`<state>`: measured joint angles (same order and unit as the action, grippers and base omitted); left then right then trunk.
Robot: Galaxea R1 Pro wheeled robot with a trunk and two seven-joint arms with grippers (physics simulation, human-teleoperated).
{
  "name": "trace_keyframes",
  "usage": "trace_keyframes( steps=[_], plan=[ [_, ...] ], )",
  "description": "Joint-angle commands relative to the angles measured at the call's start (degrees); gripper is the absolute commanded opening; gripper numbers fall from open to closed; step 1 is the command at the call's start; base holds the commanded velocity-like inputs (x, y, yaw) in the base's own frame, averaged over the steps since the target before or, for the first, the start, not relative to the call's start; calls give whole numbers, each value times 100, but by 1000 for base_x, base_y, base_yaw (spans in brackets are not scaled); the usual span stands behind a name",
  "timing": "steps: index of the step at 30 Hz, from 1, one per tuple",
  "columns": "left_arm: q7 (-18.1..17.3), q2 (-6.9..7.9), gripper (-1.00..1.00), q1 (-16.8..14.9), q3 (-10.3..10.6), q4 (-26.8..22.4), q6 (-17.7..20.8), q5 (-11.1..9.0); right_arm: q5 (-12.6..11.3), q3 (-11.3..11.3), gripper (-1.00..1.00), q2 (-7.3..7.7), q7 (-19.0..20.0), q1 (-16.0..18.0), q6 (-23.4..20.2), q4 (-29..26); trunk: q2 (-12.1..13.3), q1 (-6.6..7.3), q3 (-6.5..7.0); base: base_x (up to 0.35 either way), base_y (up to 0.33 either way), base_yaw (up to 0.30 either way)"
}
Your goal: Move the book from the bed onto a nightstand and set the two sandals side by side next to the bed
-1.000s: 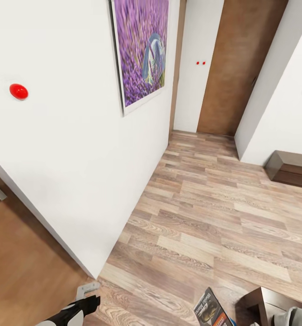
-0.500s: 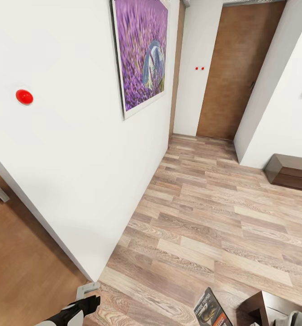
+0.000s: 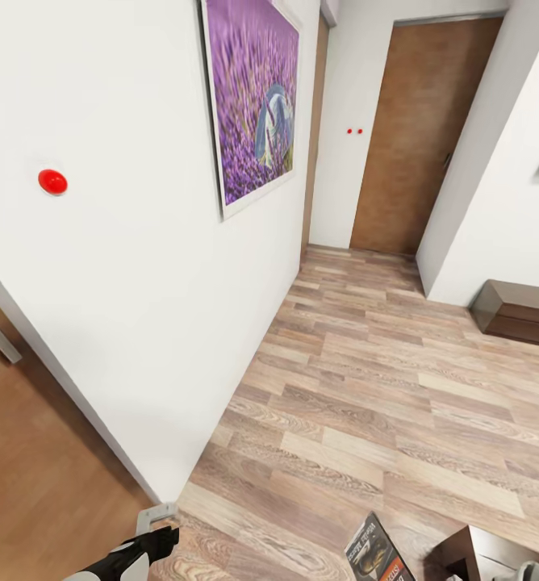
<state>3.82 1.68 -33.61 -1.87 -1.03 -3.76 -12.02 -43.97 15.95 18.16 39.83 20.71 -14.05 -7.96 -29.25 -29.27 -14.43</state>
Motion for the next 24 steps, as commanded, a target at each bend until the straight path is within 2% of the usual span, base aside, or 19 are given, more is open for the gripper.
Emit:
trace_keyframes(
  steps=[1,24],
  plan=[
    [5,-1,100,-5,-16,6,-19,-19,-59,31,-100,4,7,3,-46,-4,-8,-2,1,0,0,0],
    [14,17,100,-5,-20,5,-5,-18,-59,31,-100,11,0,3,-46,4,-8,-2,215,0,0,0]
  ],
)
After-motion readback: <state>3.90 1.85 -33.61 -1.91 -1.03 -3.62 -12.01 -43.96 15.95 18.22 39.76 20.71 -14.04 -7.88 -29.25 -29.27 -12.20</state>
